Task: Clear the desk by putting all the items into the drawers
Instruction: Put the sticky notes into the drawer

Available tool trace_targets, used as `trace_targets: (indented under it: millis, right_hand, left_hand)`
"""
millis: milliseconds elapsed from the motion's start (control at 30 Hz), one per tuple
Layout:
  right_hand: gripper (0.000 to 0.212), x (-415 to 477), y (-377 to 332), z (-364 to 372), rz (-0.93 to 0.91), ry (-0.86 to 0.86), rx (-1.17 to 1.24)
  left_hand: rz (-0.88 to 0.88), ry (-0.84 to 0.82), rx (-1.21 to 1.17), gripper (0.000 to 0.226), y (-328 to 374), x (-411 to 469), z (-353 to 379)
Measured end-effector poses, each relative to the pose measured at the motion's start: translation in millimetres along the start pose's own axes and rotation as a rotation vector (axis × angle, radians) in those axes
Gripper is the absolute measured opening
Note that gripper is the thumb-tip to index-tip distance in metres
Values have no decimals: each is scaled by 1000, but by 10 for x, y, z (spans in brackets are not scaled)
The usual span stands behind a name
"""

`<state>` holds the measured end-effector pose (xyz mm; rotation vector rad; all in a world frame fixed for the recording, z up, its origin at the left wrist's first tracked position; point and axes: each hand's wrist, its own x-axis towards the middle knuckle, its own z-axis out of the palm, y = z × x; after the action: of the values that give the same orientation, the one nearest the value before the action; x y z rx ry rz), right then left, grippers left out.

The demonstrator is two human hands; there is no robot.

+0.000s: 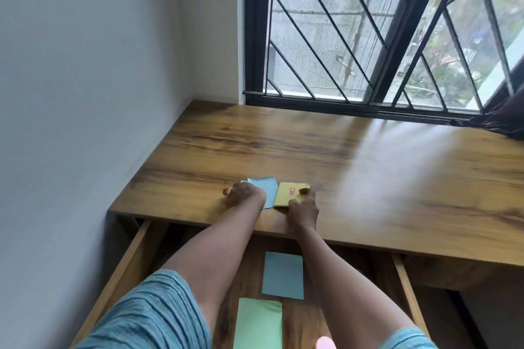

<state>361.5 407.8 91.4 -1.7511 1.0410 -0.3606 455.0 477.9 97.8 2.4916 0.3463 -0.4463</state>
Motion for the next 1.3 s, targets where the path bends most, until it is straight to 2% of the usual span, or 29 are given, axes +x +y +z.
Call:
trace_targets:
  millis: [67,267,367,500,567,700,833,967,1100,1200,1300]
  right_hand:
    - [41,39,19,-24,6,-9,7]
    - [50,90,18,-32,58,-31,118]
    - [43,32,20,-13,83,-6,201]
    - [19,-191,72,56,67,4,261]
    - [14,-371,116,119,57,-22,284]
    - [21,-796,254,313,73,-113,352]
    - [20,-1221,500,464,60,-151,318]
    - [21,-1423,804,620,175,-215,264]
    - [27,-1385,936,770,228,-238,170]
    - [39,-1263,941,887,245,-230,67]
    - [42,-1131,916,970,267,-219,-16]
  left_hand:
    - [-20,20,-77,40,58,6,27]
    - [-58,-29,-406,45,77,73,-46]
    - [-39,-46,-458,37,-88,62,-143]
    - [11,-31,-454,37,-462,12,-376]
    - [21,-32,-424,38,-704,-43,-524]
    - [44,-75,-383,45,-1246,-189,-756]
    - [69,-91,-329,34,-1850,-254,-835]
    - [33,-111,-272,33,-2381,-260,-813]
    - [-9,-161,-221,37,-2641,-188,-686]
    - [-42,-192,-239,38,-2715,-149,-546]
    - [-80,-167,-203,38,-2730,-139,-454]
